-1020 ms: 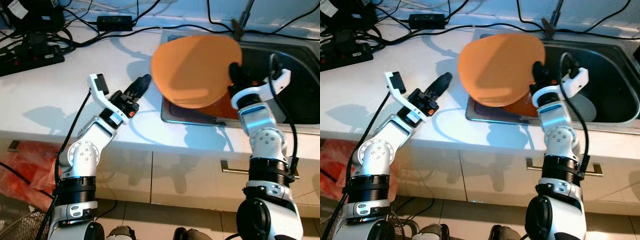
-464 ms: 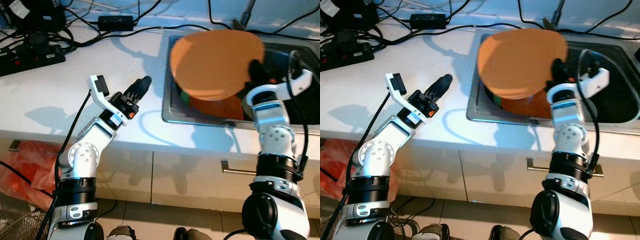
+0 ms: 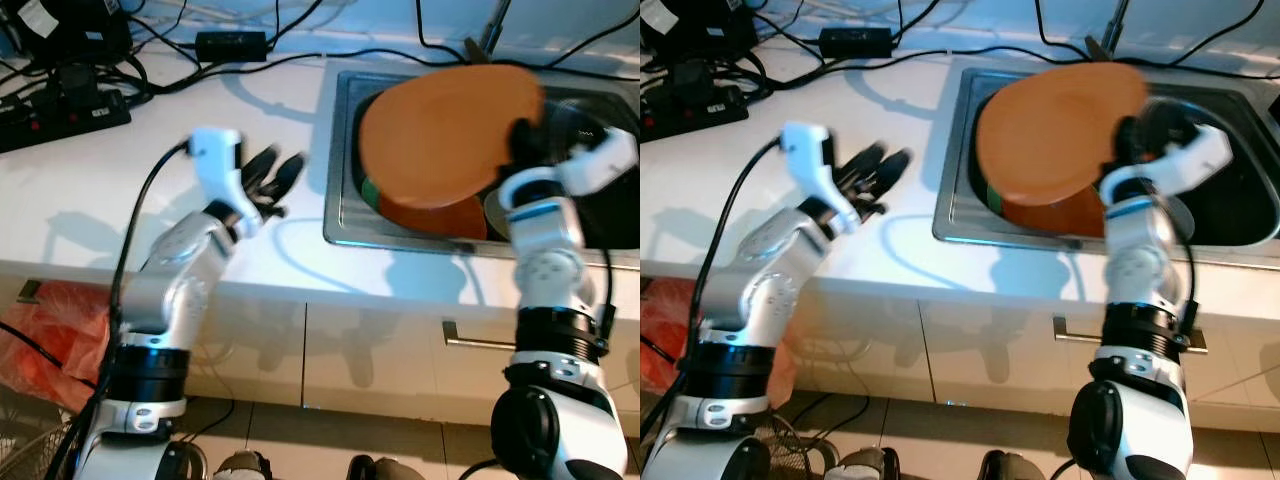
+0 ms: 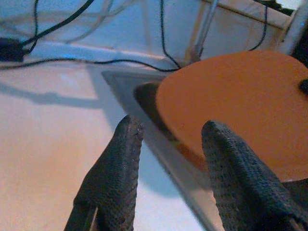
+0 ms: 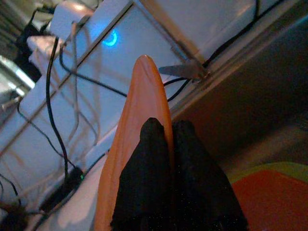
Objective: Kitchen organization
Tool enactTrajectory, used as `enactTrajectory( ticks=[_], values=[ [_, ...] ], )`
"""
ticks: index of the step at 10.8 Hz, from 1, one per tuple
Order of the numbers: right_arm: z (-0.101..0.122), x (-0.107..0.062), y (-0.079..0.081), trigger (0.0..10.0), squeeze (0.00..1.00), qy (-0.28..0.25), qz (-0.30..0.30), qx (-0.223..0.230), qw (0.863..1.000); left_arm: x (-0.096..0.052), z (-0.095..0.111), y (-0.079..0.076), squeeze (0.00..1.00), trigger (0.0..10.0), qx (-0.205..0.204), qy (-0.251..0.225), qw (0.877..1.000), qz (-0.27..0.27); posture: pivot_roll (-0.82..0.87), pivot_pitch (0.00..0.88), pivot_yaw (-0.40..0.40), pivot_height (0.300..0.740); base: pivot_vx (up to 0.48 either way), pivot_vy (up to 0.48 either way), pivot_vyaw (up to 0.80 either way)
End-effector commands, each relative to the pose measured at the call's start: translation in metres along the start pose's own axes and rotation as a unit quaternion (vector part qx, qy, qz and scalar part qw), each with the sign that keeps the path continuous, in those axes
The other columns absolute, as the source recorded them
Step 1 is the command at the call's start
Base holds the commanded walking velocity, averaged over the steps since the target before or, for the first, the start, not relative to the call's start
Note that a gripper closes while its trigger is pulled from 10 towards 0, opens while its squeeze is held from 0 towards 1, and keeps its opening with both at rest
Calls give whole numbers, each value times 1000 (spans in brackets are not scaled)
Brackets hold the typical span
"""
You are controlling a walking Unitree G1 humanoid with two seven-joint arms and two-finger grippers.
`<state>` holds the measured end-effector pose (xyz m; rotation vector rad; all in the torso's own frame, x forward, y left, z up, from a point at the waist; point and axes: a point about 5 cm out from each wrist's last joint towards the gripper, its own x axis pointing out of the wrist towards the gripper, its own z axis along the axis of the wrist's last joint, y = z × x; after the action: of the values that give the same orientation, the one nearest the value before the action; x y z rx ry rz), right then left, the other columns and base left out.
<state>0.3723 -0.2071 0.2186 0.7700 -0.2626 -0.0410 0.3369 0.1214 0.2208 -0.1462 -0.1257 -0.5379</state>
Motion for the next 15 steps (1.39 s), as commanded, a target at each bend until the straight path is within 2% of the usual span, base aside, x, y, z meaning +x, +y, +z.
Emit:
enactTrajectory(
  ticks=[1,2,3,6,7,8,10,12,13,14,15],
  values=[
    [7,-1,1,10000,0,-23,6,-51,998,2,6,-5,0,10000,30,-7,1000,0,58,113,-11,740,0,0,0],
    [3,-1,4,10000,0,-21,16,-100,995,3,5,-6,0,10000,48,-7,999,4,58,113,-11,740,0,0,0],
    [-1,-2,7,10000,0,-20,26,-128,991,3,4,-7,0,10000,58,-5,998,6,61,115,-13,740,0,0,0],
    [-11,-2,12,10000,0,-10,38,-147,988,1,1,-9,0,10000,79,2,997,9,64,122,-17,740,0,0,0],
    [-18,-3,12,10000,0,3,41,-155,987,2,-1,-8,0,10000,85,7,996,15,63,122,-19,740,0,0,0],
    [-46,-9,7,10000,0,65,51,-207,975,2,-16,-1,0,10000,102,34,993,39,64,123,-19,740,0,0,0],
    [-58,-15,10,10000,0,79,68,-217,971,0,-18,2,0,10000,102,27,992,63,66,125,-21,740,0,0,0],
    [-58,-13,13,10000,0,77,75,-221,969,1,-15,8,0,10000,111,9,989,96,65,123,-22,740,0,0,0],
    [-58,-13,13,10000,529,77,78,-222,969,1,-14,11,0,10000,111,2,988,110,62,123,-21,740,0,0,0],
    [-59,-14,13,10000,1000,79,77,-220,969,1,-14,12,0,10000,110,0,987,116,63,124,-22,740,0,0,0],
    [-60,-14,13,10000,1000,80,76,-222,969,1,-15,13,0,10000,111,2,987,120,63,124,-22,740,0,0,0]
  ],
)
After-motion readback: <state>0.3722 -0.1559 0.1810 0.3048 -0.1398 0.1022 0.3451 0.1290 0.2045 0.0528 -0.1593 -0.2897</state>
